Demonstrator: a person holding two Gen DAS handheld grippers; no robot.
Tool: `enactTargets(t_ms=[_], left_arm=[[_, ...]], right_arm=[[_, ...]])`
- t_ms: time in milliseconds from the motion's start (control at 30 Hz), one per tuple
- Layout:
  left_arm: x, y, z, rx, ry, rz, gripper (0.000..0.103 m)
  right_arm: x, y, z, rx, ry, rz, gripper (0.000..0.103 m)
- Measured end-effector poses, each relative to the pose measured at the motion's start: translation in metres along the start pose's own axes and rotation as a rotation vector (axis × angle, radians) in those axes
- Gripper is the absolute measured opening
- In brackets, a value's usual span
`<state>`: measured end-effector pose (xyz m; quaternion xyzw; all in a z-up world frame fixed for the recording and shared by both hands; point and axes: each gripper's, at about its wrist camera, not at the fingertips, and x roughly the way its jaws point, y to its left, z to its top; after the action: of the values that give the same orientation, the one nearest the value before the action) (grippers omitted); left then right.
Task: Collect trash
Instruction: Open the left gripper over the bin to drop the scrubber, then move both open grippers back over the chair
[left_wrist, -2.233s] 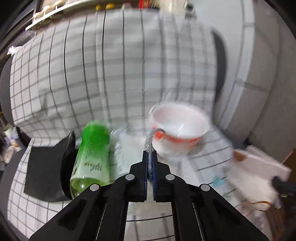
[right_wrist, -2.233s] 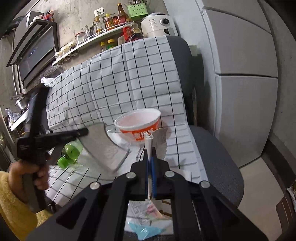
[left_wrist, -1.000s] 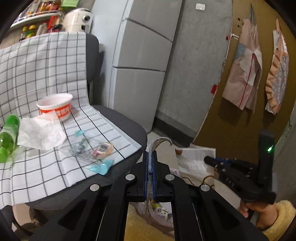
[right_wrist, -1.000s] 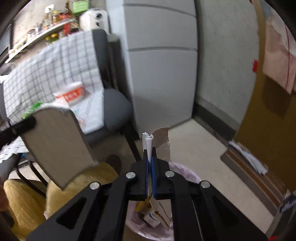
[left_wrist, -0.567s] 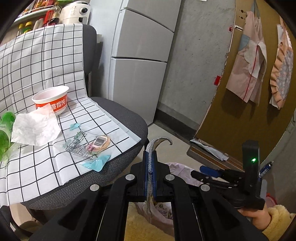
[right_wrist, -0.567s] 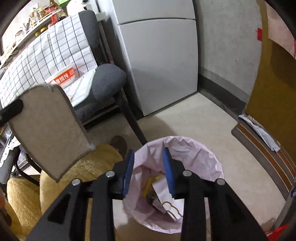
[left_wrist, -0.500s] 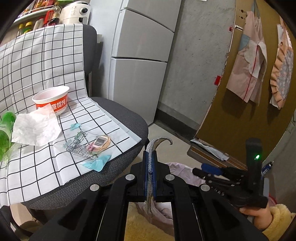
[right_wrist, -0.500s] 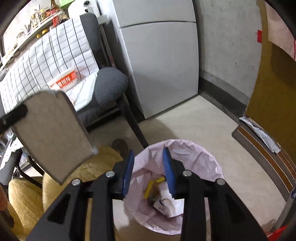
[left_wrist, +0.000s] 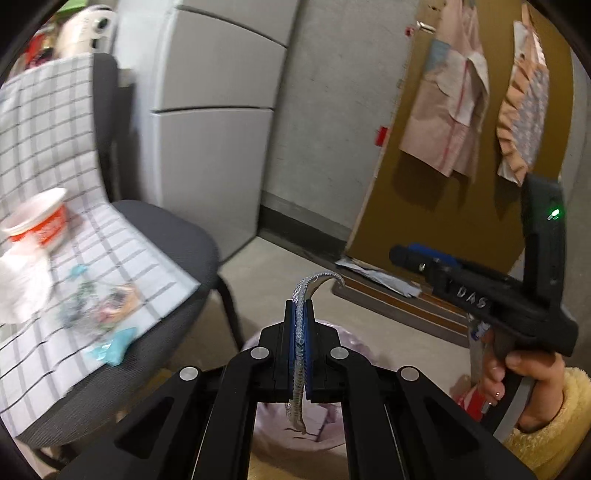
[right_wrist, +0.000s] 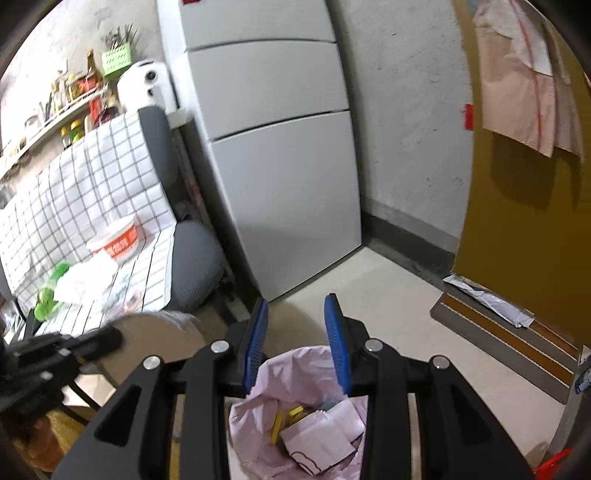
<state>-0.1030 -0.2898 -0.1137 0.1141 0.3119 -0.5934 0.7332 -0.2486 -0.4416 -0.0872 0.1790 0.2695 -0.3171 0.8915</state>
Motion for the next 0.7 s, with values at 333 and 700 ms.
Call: enactTargets(t_ms=[333,700], left_arm=[[0.064,-0.001,-0.007,-0.025,0.136,0.037,0.049],[-0.013,0.066,-0.037,-0.154,0.071,0.277,0.048]], right_arm=[[0.003,-0.030,-0.007,0.052,0.015,-0.042,0.032],[0.026,0.027,-0.019,-0.028,0.104,0.089,0.032]])
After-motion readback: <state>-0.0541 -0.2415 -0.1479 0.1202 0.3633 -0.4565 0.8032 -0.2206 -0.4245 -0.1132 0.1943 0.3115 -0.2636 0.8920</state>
